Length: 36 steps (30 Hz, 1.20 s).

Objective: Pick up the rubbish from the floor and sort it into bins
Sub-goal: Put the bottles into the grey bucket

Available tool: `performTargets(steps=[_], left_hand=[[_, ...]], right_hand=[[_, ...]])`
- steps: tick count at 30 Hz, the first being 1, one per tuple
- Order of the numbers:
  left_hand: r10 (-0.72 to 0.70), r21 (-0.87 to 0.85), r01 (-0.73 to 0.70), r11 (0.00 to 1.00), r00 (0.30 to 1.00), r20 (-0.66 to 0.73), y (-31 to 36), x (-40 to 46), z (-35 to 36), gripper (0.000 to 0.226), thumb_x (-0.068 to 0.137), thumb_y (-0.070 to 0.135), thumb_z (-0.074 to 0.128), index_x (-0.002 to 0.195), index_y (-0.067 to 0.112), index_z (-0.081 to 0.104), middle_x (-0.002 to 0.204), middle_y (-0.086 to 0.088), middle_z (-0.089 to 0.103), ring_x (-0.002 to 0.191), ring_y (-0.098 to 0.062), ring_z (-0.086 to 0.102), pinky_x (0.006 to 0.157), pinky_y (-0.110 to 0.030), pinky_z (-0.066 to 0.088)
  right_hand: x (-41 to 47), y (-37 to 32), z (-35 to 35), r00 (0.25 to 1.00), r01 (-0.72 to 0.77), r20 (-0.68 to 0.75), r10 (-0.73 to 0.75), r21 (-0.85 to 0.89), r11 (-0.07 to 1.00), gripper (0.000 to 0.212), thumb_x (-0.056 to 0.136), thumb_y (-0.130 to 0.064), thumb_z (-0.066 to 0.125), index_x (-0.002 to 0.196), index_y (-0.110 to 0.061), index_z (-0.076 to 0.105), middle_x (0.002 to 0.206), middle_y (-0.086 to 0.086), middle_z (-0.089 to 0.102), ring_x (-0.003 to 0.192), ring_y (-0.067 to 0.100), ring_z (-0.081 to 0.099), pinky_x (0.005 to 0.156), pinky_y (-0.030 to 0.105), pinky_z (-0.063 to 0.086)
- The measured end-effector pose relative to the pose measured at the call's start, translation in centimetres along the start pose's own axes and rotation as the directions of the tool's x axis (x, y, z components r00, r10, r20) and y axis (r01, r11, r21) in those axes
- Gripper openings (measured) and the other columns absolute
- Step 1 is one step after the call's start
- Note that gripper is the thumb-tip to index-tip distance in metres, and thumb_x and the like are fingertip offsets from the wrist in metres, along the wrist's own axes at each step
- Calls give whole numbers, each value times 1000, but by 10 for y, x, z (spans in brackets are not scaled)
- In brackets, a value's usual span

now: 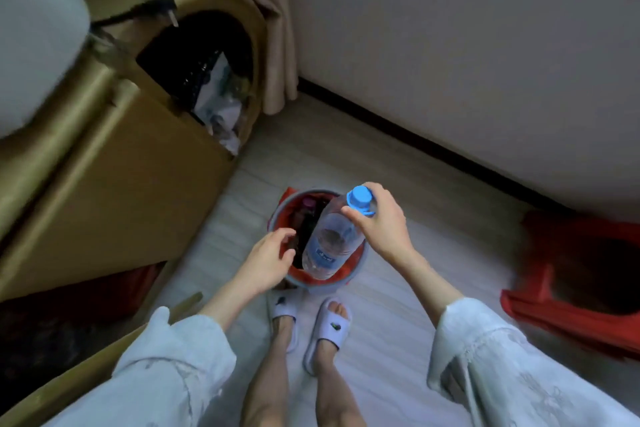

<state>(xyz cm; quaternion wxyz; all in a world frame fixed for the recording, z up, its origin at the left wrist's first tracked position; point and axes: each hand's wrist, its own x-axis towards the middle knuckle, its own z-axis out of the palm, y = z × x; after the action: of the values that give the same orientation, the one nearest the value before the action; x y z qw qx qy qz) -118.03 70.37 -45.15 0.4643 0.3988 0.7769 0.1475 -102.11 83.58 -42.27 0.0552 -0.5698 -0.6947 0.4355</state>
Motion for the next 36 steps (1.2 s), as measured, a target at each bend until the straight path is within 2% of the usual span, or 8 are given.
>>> performTargets(steps=[5,9,11,14,19,25,29,36], left_hand=[[-53,19,52,998,998,45,-67,67,46,40,90,5,52,129,4,48,129,-17,54,120,-26,52,100,-24,33],[-106,83,100,991,992,74,-126,110,70,46,90,4,52,135,3,42,134,-22,48,126,-31,45,105,-27,29],[-148,116,136,984,984,103,-147,120,81,53,89,5,53,139,3,36,140,-22,41,132,-31,38,108,-25,23],[-217,116,202,972,967,132,-163,126,95,65,87,6,55,144,3,25,150,-22,23,140,-30,24,114,-27,19],[-296,115,279,953,937,186,-169,130,108,77,90,11,53,149,11,5,157,-15,0,145,-23,7,114,-25,14],[-280,54,275,960,950,135,-179,133,111,78,84,8,57,147,2,10,153,-18,18,141,-28,23,114,-39,25],[-294,59,288,956,944,151,-178,132,110,73,86,7,53,147,2,12,153,-17,17,141,-26,23,115,-38,24],[-325,55,320,946,934,152,-166,131,107,67,94,5,42,148,5,3,157,-9,6,144,-21,16,113,-24,17]], right_hand=[[63,73,73,995,-101,-21,101,8,995,42,80,-26,71,116,-11,54,116,9,59,110,25,52,81,23,33],[77,99,118,938,-115,-299,174,207,972,59,84,-25,67,136,-12,42,139,6,46,129,18,42,104,20,29],[77,106,130,915,-105,-351,200,271,957,71,85,-27,67,144,-12,31,148,4,36,136,15,34,110,21,24],[77,119,134,890,-179,-343,301,344,922,89,80,-32,72,149,-14,18,155,2,22,142,12,21,112,17,16],[64,141,145,881,-324,-190,434,427,844,115,60,-55,75,149,-25,9,155,0,22,141,18,28,115,42,28],[65,151,150,827,-459,-109,552,436,774,106,63,-52,76,145,-17,19,143,2,44,130,19,44,109,41,37],[56,151,151,804,-486,-107,584,446,751,86,70,-43,77,137,-14,31,133,2,51,120,17,51,101,31,41],[50,153,163,854,-383,-150,498,467,797,81,70,-38,78,134,-20,33,128,-6,48,123,15,48,105,36,41]])
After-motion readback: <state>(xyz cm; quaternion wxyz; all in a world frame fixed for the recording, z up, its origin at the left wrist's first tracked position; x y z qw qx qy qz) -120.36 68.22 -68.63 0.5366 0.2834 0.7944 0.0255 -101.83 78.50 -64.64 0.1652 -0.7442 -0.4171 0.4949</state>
